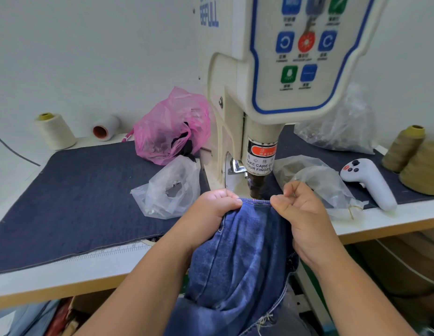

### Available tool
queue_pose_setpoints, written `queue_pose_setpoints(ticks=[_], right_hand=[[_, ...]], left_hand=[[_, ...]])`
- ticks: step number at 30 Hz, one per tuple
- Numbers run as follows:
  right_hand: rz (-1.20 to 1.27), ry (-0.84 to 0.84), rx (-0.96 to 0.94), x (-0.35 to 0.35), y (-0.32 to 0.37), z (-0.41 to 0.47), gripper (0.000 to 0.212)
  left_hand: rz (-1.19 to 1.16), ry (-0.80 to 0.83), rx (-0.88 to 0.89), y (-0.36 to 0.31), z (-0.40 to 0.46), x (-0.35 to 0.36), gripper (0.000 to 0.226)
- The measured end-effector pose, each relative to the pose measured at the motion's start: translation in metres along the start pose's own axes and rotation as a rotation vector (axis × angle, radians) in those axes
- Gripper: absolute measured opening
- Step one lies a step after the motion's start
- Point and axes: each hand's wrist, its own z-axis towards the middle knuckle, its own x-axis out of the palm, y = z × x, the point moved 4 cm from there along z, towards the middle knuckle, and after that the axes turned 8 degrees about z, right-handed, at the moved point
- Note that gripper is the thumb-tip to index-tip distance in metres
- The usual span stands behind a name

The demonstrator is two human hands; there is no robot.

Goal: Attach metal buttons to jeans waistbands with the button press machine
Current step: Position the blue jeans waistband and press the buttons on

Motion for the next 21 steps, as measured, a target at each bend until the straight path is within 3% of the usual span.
queue_pose_setpoints(ticks=[21], right_hand=[[0.007,-0.041,0.121,-0.009,-0.006,0.004,0.025]], left_hand=[[0.040,0.000,-0.013,-0.001,0.005,0.003,0.013]])
